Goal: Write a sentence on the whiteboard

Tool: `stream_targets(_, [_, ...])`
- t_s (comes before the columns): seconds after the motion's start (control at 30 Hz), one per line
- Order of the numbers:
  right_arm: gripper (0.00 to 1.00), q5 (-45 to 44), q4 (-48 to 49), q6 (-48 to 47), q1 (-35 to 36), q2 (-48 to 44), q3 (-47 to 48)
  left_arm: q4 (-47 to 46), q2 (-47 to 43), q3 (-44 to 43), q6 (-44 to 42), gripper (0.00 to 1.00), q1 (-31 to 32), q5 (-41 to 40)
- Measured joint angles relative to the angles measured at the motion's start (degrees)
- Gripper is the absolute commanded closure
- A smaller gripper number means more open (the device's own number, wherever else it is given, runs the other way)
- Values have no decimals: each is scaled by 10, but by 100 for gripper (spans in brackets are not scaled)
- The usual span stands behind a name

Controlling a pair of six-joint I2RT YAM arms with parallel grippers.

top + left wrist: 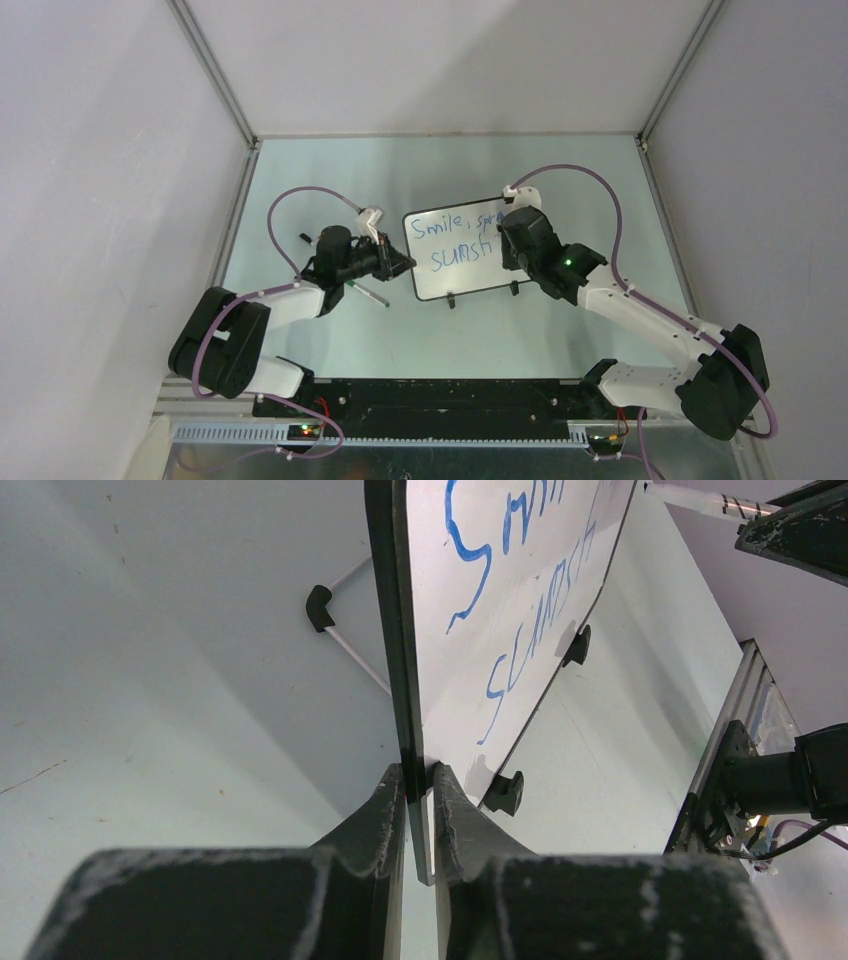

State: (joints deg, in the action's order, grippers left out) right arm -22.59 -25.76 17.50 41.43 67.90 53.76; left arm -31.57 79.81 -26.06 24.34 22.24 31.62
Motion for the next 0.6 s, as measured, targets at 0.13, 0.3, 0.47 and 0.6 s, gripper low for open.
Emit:
stream_targets(0.13, [100, 0, -3, 3, 2, 0, 0, 0, 0, 0, 0, 94, 0, 0])
stream_targets(0.3, [100, 0, -2, 5, 2, 7, 0, 0, 0, 0, 0, 94, 0, 0])
stream_targets(0.47, [100, 0, 0, 5, 2, 21, 0, 0, 0, 0, 0, 94, 0, 0])
stream_targets(0.6, [100, 0, 2, 5, 0, 31, 0, 0, 0, 0, 0, 95, 0, 0])
